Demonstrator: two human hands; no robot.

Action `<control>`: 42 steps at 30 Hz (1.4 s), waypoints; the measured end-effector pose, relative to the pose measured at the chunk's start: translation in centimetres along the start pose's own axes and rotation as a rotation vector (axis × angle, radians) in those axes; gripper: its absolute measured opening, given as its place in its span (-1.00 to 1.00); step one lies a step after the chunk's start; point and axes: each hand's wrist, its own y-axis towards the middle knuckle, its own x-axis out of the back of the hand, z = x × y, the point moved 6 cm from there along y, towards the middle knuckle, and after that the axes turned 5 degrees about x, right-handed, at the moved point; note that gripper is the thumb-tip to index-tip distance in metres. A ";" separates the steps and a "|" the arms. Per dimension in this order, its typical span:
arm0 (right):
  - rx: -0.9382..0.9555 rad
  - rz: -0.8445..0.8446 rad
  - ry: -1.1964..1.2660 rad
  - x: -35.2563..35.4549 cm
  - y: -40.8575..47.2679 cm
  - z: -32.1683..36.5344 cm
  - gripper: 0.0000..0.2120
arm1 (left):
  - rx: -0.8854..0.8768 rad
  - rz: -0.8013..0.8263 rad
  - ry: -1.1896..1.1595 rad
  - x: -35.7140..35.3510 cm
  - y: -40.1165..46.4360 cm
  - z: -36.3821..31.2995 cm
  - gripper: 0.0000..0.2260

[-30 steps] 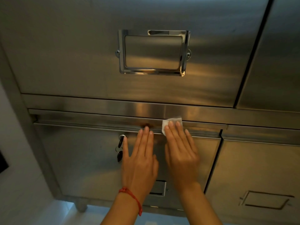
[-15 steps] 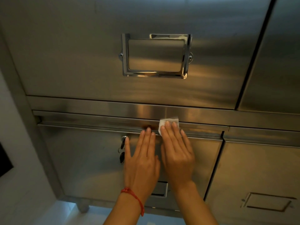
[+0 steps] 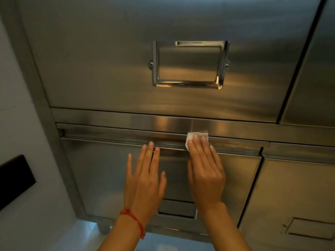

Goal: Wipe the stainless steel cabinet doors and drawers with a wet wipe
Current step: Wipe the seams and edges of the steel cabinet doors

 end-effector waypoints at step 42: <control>0.146 0.044 -0.032 -2.3 -0.3 2.1 -0.73 | -0.009 -0.003 -0.111 -3.6 0.2 5.5 -0.43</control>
